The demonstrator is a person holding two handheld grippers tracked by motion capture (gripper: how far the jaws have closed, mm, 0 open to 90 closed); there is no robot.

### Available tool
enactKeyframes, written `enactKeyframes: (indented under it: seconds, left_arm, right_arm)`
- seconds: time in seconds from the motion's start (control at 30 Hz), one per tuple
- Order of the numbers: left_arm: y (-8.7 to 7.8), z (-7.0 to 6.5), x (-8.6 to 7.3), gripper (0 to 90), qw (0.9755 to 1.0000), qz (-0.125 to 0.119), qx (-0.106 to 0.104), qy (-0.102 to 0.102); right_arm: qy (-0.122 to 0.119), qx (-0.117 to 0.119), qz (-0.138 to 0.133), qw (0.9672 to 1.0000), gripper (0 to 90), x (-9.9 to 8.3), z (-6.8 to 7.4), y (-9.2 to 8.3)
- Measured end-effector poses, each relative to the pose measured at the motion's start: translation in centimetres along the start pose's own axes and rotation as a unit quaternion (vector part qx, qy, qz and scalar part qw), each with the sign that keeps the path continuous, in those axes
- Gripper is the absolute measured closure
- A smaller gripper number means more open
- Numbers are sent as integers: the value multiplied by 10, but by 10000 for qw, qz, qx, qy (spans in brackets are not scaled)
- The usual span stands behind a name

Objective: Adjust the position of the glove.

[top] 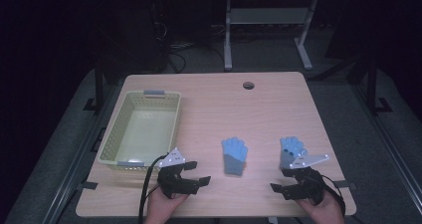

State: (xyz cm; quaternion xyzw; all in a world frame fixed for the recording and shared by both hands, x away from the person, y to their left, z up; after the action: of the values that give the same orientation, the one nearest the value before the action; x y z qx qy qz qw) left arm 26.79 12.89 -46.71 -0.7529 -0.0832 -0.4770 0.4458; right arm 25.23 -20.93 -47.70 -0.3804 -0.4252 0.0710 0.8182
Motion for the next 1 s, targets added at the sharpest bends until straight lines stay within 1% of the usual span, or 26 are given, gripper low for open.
enactKeyframes:
  seconds: [0.03,0.07,0.1,0.13,0.17,0.23,0.33,0.37,0.4,0.43,0.5,0.6,0.73,0.87,0.97,1.0]
  left_arm:
    - [0,0,0,225,10000,-10,1,32]
    - [0,-1,0,225,10000,-7,-9,23]
    - [0,-2,0,225,10000,-10,-15,29]
    - [0,-2,0,225,10000,2,-16,38]
    - [0,-2,0,225,10000,1,-26,46]
    - [0,-3,0,225,10000,-17,-26,63]
    - [0,-4,0,225,10000,-22,-33,52]
    - [-1,-4,0,225,9999,-40,-31,104]
    - [-1,-4,0,225,9999,-40,-31,104]
    - [-2,-5,0,225,9999,-65,-38,84]
    - [-3,-6,1,225,9999,-83,-30,99]
    - [-3,-7,2,225,9999,-115,-40,101]
    - [-2,-7,1,225,9999,-69,-46,146]
    - [-2,-7,1,224,9999,-81,-46,137]
    - [-3,-5,1,224,9999,-99,-34,95]
    - [-3,-5,1,224,9999,-103,-36,87]
  right_arm:
    - [22,5,0,10000,302,0,1,0]
    - [-22,7,12,10000,301,0,0,1]
    - [9,11,30,10000,300,0,1,1]
    - [-63,4,30,10000,299,0,1,1]
    - [-33,3,56,10000,299,0,2,1]
    - [-83,-42,93,9999,299,0,3,1]
    - [-133,-7,83,9999,299,2,4,0]
    - [-140,-16,69,9999,299,3,5,0]
    - [-140,-16,69,9999,299,3,5,0]
    - [-146,1,11,9999,299,5,5,-1]
    - [-104,25,-16,9999,297,6,5,-1]
    - [-109,26,-4,9999,296,6,4,-2]
    - [-105,28,-19,9999,293,7,3,-2]
    - [-118,50,-9,9999,289,11,2,-3]
    - [-131,74,-10,9999,289,13,2,-3]
    - [-130,89,27,9999,288,15,2,-3]
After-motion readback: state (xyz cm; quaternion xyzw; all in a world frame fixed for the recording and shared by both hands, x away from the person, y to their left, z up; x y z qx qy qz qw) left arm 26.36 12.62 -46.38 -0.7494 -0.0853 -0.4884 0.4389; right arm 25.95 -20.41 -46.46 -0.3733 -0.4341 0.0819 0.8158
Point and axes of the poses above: each handheld gripper's, and its own axes: y roughly forward along the jaws, x roughly out of its top, z roughly to its left, the point moved 4 cm from there along y, roughly forward along the jaws, and after that the axes turned 14 degrees about x, right-handed, at the moved point
